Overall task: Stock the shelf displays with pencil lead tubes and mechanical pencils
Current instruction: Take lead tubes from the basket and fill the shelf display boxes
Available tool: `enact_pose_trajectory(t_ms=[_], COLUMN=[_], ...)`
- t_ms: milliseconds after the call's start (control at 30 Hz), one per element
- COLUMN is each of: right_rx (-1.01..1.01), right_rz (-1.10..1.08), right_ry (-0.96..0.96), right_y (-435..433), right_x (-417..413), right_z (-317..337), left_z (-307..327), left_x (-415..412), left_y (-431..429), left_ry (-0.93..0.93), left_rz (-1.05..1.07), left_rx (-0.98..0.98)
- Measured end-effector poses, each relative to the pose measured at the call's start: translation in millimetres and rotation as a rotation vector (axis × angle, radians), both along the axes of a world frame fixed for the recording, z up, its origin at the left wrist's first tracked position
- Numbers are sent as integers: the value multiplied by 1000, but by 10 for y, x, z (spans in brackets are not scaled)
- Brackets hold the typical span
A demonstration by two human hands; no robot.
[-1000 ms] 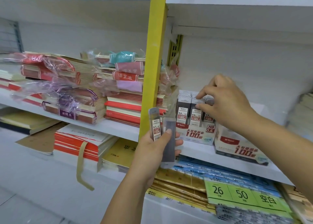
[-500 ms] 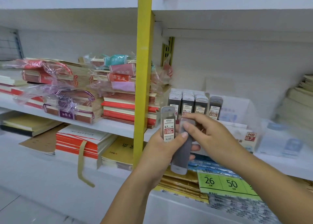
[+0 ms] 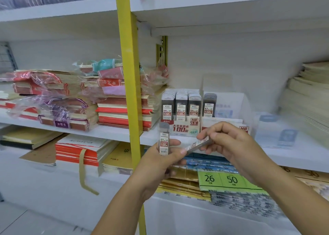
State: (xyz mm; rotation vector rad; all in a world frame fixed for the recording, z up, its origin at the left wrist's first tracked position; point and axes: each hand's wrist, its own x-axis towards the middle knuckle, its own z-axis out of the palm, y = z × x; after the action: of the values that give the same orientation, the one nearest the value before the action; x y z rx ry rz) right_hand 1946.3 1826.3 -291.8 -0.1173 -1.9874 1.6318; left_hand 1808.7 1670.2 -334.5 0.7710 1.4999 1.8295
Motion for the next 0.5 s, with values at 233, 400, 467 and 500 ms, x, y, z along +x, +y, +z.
enact_pose_trajectory(t_ms=[233, 400, 467, 500], right_rx=[51, 214, 291, 315], right_rz=[-30, -62, -90, -98], right_ry=[-147, -150, -155, -169], right_y=[-91, -196, -255, -278], right_x=[61, 64, 31, 8], right_z=[-138, -99, -74, -63], left_z=[54, 93, 98, 100], left_x=[30, 74, 78, 75], left_y=[28, 25, 28, 33], left_ry=[-110, 66, 97, 108], left_rz=[137, 128, 118, 117], left_rx=[198, 120, 109, 103])
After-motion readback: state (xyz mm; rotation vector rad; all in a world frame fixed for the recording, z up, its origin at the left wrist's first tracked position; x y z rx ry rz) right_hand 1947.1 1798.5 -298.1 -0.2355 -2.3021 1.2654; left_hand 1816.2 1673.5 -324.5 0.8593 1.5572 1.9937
